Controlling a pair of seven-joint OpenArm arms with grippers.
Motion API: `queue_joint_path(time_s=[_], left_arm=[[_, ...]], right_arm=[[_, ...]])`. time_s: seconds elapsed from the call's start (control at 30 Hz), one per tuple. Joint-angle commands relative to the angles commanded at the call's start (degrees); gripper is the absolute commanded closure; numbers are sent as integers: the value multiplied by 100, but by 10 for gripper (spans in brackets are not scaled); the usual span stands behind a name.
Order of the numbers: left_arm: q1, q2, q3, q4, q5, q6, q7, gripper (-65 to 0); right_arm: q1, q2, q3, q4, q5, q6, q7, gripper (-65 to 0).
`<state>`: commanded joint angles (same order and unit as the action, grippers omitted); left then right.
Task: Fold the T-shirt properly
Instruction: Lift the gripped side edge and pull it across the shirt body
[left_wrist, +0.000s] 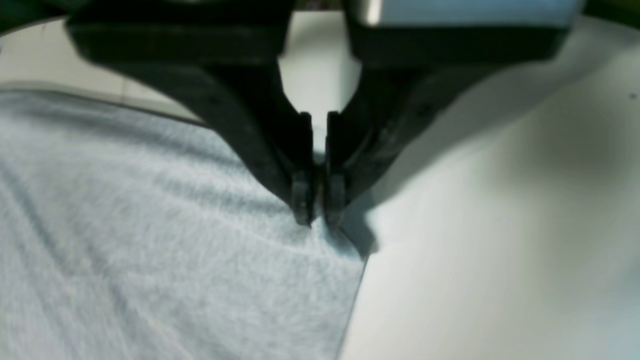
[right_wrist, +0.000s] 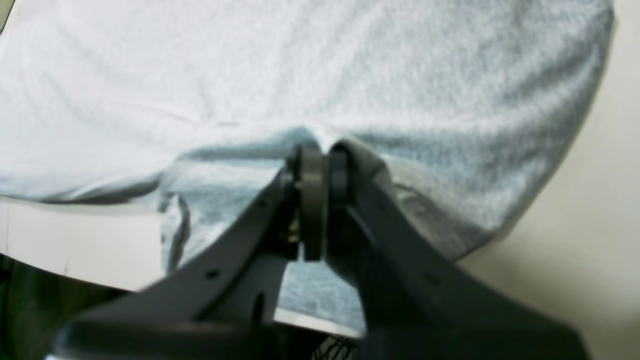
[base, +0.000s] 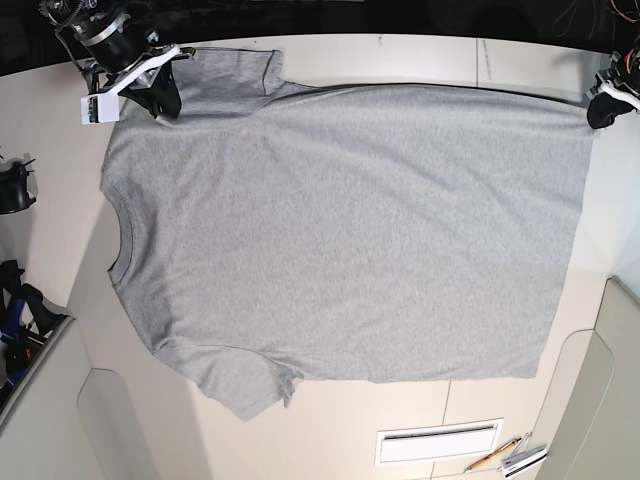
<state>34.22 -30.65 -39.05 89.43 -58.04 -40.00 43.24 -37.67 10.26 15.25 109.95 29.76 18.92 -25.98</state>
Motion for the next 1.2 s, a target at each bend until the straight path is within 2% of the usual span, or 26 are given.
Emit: queue_joint_path(time_s=[0.13,0.37,0.6,0.7,0.8,0.93,1.07,1.2], left_arm=[[181,13,-83,358,0,0,267,0],[610,79,-896,719,-273,0,356,0],[562,76,-925,1084,-225,0,326,0],[509,44,-922,1084,107,0,70,0],[251,-11,-852,1064,380,0,2,0],[-210,-166,-439,850,894,0,-190,0],[-721,-275,44,319,1217,0,-264,0],[-1137,-291,245,157,1480,0,-299,0]], right_arm=[[0,2,2,0,-44,0,-2,0],[17,2,2,0,-35,0,4,0],[289,2,2,0,-20,0,-2,0],[522,2,2,0,-20,0,-168,0],[734,0,2,0,-22,0,-304,0],[1023,2,2,-4,-166,0,-343,0],[1333,2,0,-72,-251,0,-348,0],[1641,2,0,-245,-341,7,-365,0]])
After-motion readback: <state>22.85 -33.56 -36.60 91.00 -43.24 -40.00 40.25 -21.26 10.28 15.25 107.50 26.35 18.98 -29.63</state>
